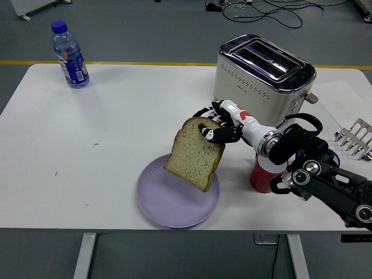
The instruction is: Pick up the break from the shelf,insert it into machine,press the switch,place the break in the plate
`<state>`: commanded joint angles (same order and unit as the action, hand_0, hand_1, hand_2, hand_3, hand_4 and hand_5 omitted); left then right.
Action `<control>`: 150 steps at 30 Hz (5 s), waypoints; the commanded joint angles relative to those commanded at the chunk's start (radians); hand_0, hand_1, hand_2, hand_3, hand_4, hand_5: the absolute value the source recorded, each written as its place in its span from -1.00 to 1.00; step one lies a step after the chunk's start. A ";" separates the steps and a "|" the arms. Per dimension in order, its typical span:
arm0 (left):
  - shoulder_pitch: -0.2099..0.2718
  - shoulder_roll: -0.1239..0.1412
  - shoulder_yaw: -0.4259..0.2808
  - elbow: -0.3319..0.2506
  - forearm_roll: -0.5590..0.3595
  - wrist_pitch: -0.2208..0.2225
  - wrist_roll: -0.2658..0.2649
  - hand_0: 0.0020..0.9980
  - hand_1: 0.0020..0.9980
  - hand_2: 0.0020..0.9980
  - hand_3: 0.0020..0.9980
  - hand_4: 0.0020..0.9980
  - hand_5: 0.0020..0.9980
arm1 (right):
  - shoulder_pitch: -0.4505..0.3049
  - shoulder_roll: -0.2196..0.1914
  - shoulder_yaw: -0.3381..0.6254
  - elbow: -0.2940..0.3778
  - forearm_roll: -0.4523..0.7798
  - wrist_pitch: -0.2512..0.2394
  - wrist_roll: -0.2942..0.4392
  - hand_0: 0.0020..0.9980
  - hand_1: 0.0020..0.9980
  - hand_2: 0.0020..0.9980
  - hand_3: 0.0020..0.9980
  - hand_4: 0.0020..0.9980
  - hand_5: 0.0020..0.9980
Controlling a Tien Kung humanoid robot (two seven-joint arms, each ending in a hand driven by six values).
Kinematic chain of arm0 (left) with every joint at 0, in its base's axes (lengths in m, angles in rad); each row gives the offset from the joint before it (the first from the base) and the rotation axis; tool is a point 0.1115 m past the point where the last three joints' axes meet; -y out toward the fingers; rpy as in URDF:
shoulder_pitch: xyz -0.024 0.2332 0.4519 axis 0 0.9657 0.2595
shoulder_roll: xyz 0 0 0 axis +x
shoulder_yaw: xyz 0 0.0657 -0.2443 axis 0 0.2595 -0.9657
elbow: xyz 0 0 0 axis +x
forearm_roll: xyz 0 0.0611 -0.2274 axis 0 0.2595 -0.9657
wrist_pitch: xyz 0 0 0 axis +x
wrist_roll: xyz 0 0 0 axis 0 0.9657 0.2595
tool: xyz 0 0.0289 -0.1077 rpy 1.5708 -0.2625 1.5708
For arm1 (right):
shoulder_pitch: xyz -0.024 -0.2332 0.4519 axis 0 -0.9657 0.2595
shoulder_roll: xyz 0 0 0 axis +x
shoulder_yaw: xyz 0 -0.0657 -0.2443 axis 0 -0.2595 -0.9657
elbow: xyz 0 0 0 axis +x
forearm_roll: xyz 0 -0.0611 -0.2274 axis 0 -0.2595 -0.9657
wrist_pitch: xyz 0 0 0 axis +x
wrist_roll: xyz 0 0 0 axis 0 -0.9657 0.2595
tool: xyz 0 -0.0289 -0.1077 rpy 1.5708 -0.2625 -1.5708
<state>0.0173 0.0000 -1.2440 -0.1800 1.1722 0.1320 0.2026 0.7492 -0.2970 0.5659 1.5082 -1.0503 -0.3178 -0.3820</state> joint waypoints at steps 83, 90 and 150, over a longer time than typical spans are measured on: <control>-0.007 0.000 0.019 0.000 -0.008 -0.004 -0.003 0.36 0.33 0.39 0.63 0.03 1.00 | -0.097 0.147 -0.124 -0.245 -0.174 -0.011 0.384 -0.02 0.05 0.10 0.12 -0.17 -1.00; -0.003 0.000 0.009 0.000 0.008 -0.005 -0.001 0.36 0.33 0.39 0.63 0.03 1.00 | -0.098 0.148 -0.118 -0.251 -0.204 -0.002 0.386 0.18 0.20 0.20 0.16 -0.04 -1.00; -0.009 0.000 0.010 0.000 0.002 -0.007 -0.003 0.36 0.33 0.39 0.62 0.03 1.00 | -0.150 -0.036 0.451 0.094 0.652 0.234 0.604 0.46 0.37 0.40 0.26 0.06 -0.73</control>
<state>0.0083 0.0000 -1.2337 -0.1800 1.1739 0.1253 0.1993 0.5990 -0.3332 1.0173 1.6023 -0.3983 -0.0840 0.2218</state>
